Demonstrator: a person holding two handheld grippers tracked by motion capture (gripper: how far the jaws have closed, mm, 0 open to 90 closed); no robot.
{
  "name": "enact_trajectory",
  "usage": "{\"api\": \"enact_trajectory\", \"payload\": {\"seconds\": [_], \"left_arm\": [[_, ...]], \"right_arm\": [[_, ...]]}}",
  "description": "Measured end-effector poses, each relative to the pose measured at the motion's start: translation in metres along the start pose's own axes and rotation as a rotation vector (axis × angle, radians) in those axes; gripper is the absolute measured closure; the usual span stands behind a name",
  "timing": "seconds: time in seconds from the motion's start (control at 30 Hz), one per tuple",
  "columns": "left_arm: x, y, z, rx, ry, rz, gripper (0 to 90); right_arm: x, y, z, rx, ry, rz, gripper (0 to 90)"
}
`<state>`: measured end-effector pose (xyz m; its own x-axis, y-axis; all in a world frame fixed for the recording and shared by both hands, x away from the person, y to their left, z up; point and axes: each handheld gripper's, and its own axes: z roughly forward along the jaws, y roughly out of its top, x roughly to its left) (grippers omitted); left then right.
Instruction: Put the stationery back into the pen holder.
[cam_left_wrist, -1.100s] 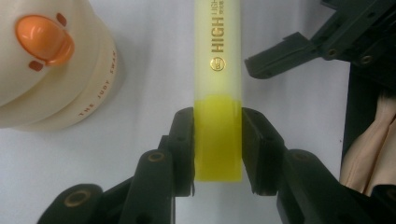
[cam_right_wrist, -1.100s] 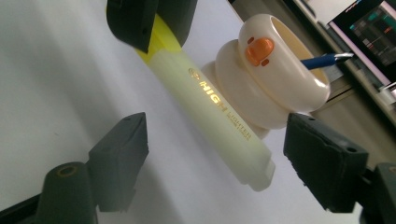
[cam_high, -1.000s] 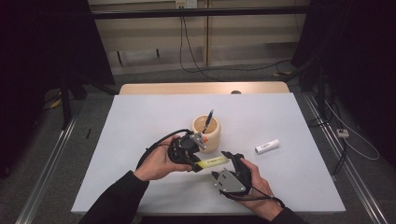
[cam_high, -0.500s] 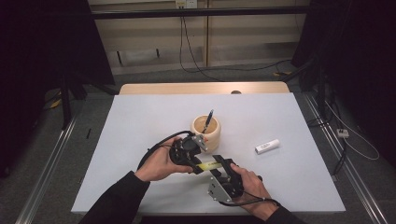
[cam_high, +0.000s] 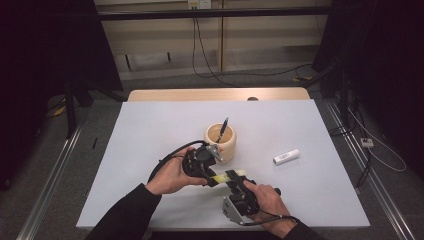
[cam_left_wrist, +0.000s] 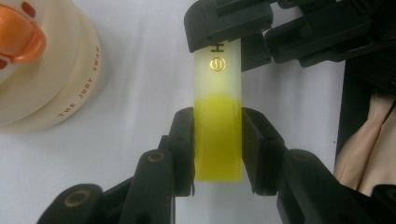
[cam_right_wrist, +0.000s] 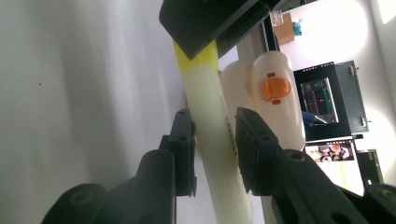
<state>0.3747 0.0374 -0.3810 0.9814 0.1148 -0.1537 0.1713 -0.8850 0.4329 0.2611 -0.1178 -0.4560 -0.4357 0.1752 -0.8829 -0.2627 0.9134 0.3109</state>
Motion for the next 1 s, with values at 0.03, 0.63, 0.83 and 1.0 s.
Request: {"api": "enact_trajectory", "payload": {"seconds": [0.03,0.63,0.83,1.0], "left_arm": [[0.000,0.000,0.000,-0.008,-0.005,-0.002,67.2],[0.002,-0.010,-0.003,-0.148,0.012,-0.062,40.1],[-0.005,-0.021,-0.010,-0.177,0.036,-0.090,29.3],[-0.005,-0.031,-0.011,-0.215,0.070,-0.106,16.4]], "right_arm": [[0.000,0.000,0.000,0.001,-0.003,-0.004,70.4],[-0.009,-0.014,-0.003,-0.015,0.044,0.148,78.1],[-0.017,-0.022,-0.001,-0.025,0.074,0.337,78.1],[-0.024,-0.030,0.001,-0.045,0.106,0.482,78.0]]}}
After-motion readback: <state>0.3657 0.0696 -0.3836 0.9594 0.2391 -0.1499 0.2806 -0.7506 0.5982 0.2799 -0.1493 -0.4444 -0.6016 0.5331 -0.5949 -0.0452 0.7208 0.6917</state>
